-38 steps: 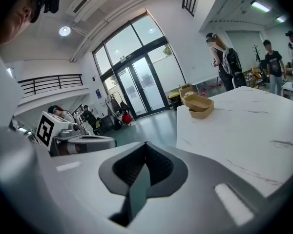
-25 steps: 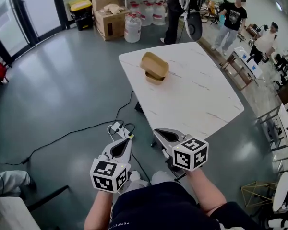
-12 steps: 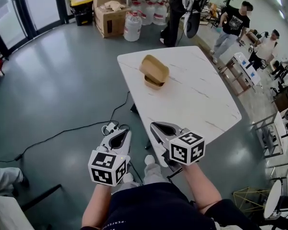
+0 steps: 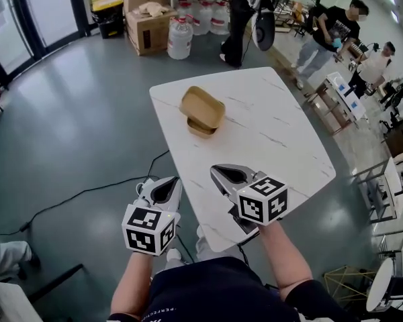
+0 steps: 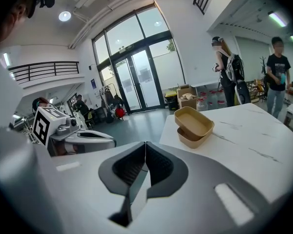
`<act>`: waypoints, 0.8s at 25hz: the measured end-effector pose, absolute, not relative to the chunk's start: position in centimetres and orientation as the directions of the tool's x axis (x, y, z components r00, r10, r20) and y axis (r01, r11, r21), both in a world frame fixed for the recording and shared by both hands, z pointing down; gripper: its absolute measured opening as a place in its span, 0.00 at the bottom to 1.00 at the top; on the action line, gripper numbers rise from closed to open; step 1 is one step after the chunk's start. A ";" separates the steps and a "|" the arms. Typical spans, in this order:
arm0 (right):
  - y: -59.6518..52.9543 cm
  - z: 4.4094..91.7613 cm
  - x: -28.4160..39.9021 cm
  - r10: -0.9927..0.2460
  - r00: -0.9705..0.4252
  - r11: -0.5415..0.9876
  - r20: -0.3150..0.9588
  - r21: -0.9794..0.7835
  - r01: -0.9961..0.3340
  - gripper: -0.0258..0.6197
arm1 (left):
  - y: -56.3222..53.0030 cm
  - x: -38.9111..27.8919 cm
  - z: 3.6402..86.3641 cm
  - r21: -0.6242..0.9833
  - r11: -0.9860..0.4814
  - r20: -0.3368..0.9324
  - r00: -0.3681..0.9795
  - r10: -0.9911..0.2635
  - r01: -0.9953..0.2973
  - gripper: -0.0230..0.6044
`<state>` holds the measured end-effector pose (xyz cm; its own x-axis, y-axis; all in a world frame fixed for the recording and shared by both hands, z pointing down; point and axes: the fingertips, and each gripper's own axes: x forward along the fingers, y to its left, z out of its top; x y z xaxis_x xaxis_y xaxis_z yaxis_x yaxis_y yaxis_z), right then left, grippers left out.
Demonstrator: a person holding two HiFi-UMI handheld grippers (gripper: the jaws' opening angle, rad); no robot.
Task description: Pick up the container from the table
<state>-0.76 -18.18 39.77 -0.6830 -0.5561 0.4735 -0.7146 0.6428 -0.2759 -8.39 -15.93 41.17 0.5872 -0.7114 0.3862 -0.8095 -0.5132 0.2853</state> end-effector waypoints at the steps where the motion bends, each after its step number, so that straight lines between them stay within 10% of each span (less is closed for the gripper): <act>1: -18.9 39.7 -0.3 -0.554 -0.684 0.646 0.475 -0.274 -0.712 0.05 | -16.6 -7.9 41.1 0.282 -0.515 0.391 0.587 -0.709 -0.809 0.03; 20: -30.2 42.4 3.7 -0.454 -0.714 0.751 0.534 -0.203 -0.629 0.20 | -26.4 -2.7 42.8 0.224 -0.464 0.467 0.512 -0.721 -0.857 0.03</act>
<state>3.68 -30.21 42.39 -0.7138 -0.4536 0.5335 -0.6286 0.7509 -0.2025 -2.72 -26.38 42.80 0.5122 -0.7211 0.4665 -0.8571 -0.4637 0.2242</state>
